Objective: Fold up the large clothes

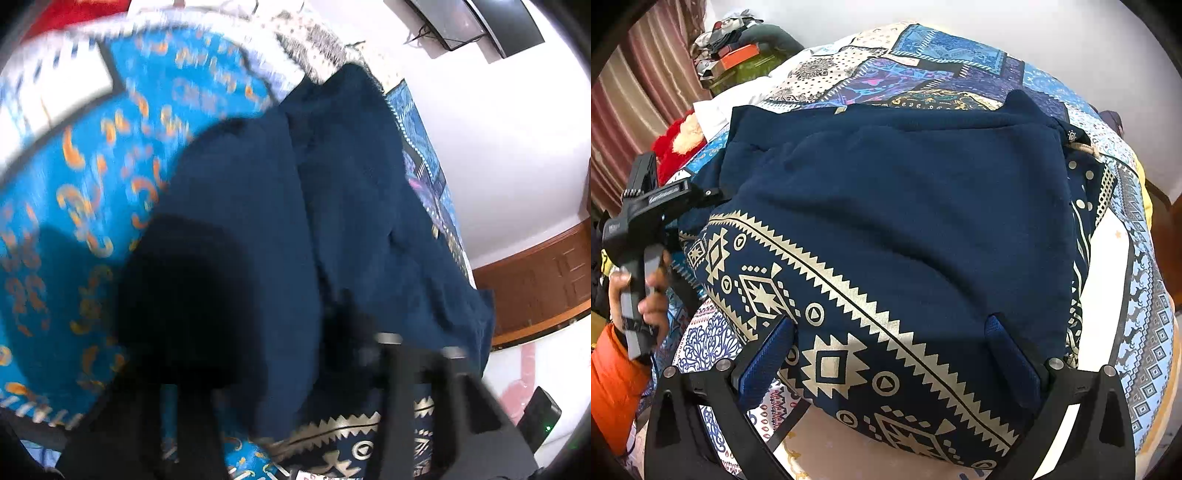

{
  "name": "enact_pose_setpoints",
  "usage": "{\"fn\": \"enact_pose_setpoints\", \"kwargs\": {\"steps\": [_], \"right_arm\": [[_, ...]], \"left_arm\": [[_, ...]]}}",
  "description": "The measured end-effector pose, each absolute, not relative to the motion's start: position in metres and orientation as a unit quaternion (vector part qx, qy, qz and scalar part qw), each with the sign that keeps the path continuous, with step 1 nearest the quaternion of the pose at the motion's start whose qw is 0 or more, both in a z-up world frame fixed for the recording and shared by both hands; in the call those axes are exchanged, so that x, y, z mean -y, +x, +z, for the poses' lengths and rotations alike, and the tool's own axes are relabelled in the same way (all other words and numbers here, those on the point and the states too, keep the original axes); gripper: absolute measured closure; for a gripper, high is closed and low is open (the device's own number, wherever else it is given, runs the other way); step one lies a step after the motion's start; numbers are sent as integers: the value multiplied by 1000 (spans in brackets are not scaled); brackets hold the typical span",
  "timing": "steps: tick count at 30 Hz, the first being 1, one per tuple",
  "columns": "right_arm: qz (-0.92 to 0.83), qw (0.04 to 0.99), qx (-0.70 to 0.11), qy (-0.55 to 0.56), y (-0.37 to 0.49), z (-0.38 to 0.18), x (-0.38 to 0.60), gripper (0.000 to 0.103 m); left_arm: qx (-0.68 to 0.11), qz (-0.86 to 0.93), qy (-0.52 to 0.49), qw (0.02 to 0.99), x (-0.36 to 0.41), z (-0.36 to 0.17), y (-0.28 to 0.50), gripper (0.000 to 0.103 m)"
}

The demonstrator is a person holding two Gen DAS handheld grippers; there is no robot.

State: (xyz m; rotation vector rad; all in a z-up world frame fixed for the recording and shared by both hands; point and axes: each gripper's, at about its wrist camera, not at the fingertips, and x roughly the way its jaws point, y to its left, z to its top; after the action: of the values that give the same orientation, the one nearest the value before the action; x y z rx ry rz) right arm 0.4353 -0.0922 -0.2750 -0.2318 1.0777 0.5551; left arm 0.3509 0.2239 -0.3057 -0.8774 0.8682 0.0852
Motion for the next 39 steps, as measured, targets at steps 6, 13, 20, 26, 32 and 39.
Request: {"fn": "enact_pose_setpoints", "kwargs": {"steps": [6,13,20,26,32,39], "right_arm": [[244,819,-509,-101,433,-256,89,1],[299,828,-470,-56,425,-215,54,0],[339,763,-542,-94,425,-283,-14,0],[362,754,-544,-74,425,-257,9,0],[269,822,-499,49,440,-210,148,0],[169,860,-466,120,428,-174,276,0]], "left_arm": [[-403,65,-269,872,-193,-246,336,91],[-375,57,-209,902,-192,-192,308,92],[-394,98,-163,899,-174,-198,331,94],[-362,91,-108,921,-135,-163,348,95],[-306,29,-35,951,-38,-112,369,95],[-352,-87,4,932,75,-139,385,95]]}}
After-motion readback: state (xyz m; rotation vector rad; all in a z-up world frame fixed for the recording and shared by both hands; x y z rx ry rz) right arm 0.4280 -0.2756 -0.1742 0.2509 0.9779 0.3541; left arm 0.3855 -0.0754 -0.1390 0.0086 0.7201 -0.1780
